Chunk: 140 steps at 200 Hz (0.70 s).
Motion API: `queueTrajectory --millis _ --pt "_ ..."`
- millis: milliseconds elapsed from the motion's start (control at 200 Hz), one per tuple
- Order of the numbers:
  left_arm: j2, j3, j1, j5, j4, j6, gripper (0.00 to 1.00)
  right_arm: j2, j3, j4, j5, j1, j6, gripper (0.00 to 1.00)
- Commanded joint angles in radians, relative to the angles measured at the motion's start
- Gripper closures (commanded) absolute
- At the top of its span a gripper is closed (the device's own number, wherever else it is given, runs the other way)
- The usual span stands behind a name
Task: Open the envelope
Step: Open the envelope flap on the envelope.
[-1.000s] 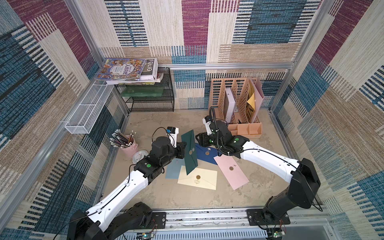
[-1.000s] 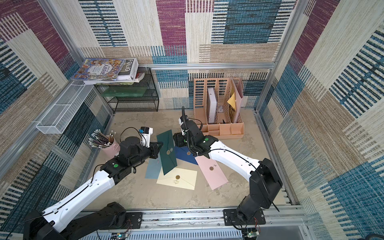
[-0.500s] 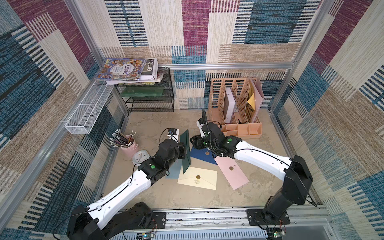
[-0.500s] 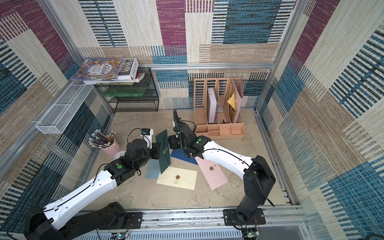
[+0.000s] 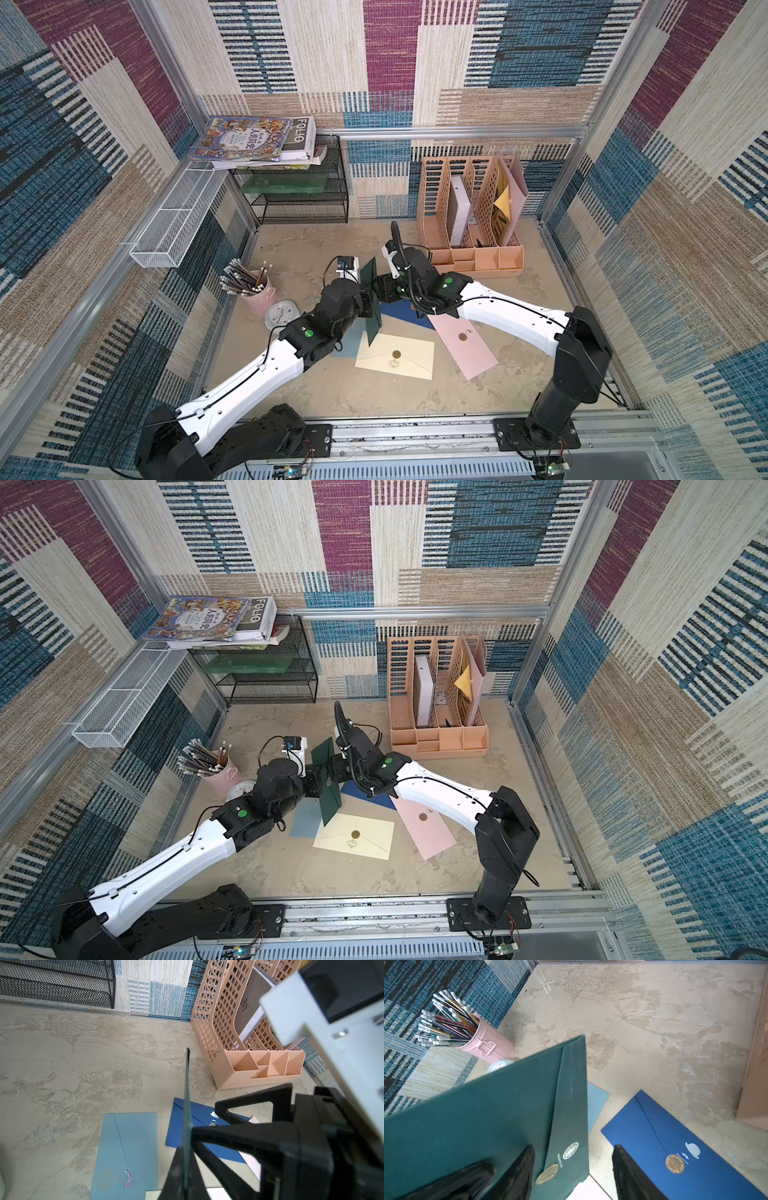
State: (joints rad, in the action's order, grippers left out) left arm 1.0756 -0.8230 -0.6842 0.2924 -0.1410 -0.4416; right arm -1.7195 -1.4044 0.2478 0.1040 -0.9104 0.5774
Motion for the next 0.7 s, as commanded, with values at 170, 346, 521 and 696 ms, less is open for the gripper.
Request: queueTrajectory --millis 170,346,521,696 --pt "0.001 -0.007 -0.009 0.012 0.031 -0.007 1.00 -0.026 -0.034 0.030 0.002 -0.010 0.000 0.38" --pt "0.001 -0.009 -0.015 0.011 0.032 -0.009 1.00 -0.034 -0.037 0.033 0.009 -0.010 -0.002 0.38" --pt "0.003 -0.011 -0.020 0.008 0.034 -0.014 1.00 -0.041 -0.041 0.037 0.017 -0.010 -0.004 0.38" --pt "0.007 -0.013 -0.025 0.008 0.034 -0.016 1.00 -0.045 -0.045 0.044 0.029 -0.010 -0.004 0.39"
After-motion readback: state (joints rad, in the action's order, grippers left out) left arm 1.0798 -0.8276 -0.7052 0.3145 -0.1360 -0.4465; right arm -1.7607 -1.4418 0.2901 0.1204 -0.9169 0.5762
